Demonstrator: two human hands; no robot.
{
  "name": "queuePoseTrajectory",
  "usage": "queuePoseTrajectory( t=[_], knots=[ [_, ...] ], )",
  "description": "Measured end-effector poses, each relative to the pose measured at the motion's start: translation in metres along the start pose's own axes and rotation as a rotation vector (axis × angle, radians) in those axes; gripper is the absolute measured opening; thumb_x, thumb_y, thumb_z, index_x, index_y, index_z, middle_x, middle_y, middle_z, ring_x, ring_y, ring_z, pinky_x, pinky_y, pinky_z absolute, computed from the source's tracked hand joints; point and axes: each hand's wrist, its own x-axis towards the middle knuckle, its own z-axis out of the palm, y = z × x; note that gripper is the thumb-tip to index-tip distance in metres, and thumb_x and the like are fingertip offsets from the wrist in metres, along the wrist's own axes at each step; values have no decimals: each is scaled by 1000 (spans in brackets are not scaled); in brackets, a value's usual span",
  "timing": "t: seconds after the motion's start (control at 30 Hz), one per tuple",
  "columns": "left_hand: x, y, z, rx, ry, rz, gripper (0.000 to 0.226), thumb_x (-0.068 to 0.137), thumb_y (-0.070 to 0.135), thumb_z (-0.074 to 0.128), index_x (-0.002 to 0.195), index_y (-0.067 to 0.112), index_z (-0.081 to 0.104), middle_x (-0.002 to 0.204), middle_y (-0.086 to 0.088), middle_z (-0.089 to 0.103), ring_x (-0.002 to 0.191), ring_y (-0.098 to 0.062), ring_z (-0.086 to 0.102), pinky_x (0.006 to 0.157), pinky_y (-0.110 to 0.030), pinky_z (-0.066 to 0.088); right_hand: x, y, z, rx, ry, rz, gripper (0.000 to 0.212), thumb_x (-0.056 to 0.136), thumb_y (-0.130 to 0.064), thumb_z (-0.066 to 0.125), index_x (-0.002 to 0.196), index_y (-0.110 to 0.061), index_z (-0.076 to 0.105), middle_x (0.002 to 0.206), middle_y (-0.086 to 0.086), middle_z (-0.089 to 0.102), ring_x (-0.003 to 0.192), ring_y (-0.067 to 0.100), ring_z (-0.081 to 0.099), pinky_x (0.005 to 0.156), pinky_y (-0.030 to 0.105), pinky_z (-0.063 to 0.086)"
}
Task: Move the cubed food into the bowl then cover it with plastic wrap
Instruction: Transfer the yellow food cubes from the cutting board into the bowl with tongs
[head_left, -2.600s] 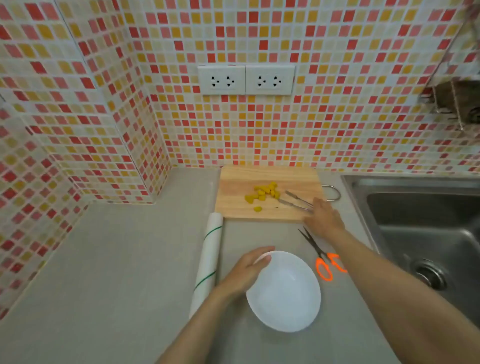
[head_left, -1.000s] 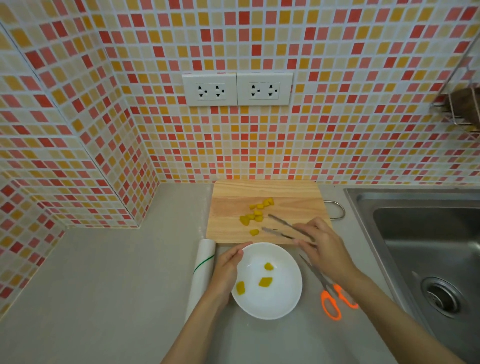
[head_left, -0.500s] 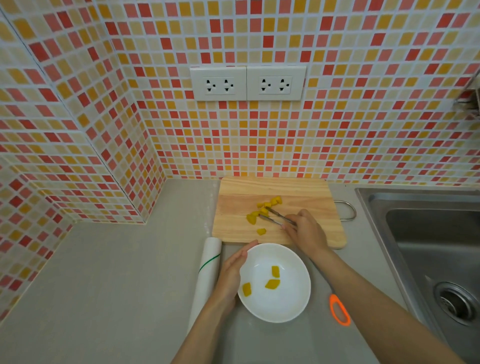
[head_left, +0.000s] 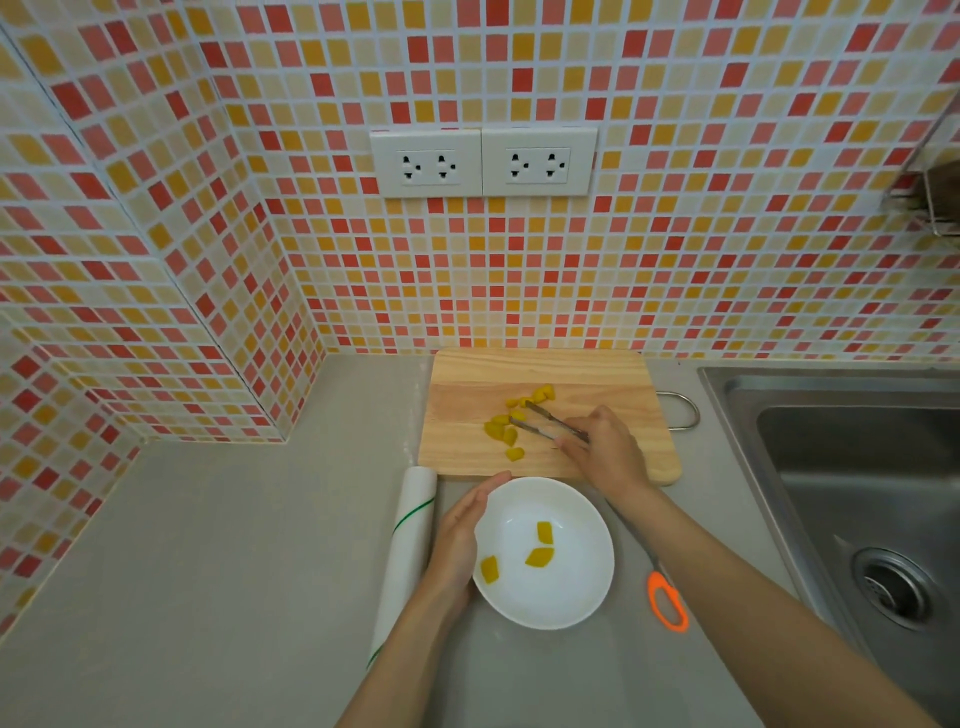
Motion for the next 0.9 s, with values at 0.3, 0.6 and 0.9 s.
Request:
queuePoseTrajectory(
  t=[0.3,0.6,0.9],
  knots=[
    [-2,1,1,2,16,20,32,97,17,42,105,26,71,114,5,72,105,-13,66,87,-26,52,11,-12,14,-52,-25,6,27,91,-32,54,107,-19,69,102,12,53,93,33,57,72,36,47],
    [1,-1,0,-7,27,7,32,97,19,42,103,27,73,109,8,74,101,-11,68,83,-25,54,-13,-9,-11,66,39,-137,22,89,-27,58,106,-21,71,88,6,58,80,26,58,65,39,49],
    [1,0,3,-55,43,-7,30,97,17,42,102,22,72,101,9,76,95,-10,70,80,-27,53,-102,23,-53,44,-112,-271,23,84,-28,65,105,-35,69,80,-14,49,73,4,53,59,24,42]
  ],
)
